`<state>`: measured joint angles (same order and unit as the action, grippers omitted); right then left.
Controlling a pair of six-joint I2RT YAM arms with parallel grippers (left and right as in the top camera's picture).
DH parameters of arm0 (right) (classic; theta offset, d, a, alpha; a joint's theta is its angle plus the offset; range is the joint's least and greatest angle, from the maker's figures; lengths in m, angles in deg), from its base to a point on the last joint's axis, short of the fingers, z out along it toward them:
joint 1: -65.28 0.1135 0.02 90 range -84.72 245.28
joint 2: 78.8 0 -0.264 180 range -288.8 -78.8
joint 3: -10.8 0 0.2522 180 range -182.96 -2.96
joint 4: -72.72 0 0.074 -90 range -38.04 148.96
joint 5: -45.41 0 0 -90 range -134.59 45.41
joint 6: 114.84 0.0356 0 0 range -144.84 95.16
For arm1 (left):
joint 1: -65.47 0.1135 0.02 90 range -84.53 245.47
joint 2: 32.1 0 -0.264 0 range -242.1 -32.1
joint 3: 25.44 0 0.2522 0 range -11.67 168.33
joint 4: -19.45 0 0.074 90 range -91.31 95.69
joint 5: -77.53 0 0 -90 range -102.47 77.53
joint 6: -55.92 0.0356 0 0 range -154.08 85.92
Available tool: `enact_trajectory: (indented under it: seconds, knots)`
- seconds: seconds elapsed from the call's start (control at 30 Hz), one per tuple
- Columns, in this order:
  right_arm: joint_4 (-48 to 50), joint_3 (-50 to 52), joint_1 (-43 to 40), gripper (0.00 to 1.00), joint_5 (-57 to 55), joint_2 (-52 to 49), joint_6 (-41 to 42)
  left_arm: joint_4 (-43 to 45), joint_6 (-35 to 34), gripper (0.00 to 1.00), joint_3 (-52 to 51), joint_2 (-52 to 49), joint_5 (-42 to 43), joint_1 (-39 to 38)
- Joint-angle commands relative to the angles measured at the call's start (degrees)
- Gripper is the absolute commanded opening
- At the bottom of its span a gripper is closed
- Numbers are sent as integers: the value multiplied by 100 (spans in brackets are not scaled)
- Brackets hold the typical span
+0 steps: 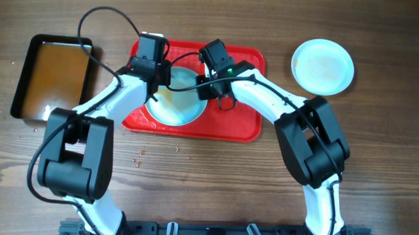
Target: Clean dirty plates on tray and stack at the side
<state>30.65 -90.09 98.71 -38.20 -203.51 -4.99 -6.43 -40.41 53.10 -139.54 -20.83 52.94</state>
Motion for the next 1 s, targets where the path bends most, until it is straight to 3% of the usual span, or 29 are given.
enact_trajectory:
  seconds: [0.0,0.13,0.33,0.43,0.5,0.6,0.73,0.83,0.87,0.97]
  knots:
    - [-129,175,-22,4,-214,-227,-35,-177,-702,4,11,245,2072,258]
    - [-129,175,-22,4,-214,-227,-33,-590,-699,4,11,343,2306,356]
    - [-74,175,-22,4,-214,-227,-33,-1993,-699,4,7,345,2339,354]
    - [-87,175,-22,4,-214,-227,-33,-2544,-697,4,4,262,1552,354]
    - [-85,175,-22,4,-214,-227,-33,-2675,-697,4,4,262,527,354]
    - [-83,175,-22,4,-212,-227,-31,-2323,-492,4,4,262,-566,354]
    - [-85,175,-22,4,-214,-227,-35,-1106,153,4,4,262,-651,348]
    - [-87,175,-22,4,-214,-227,-33,-267,153,4,4,262,-640,343]
    - [-87,175,-22,4,-214,-227,-35,-22,74,4,4,262,-588,343]
    - [-111,175,-22,4,-212,-227,-46,514,-1145,4,7,308,-184,356]
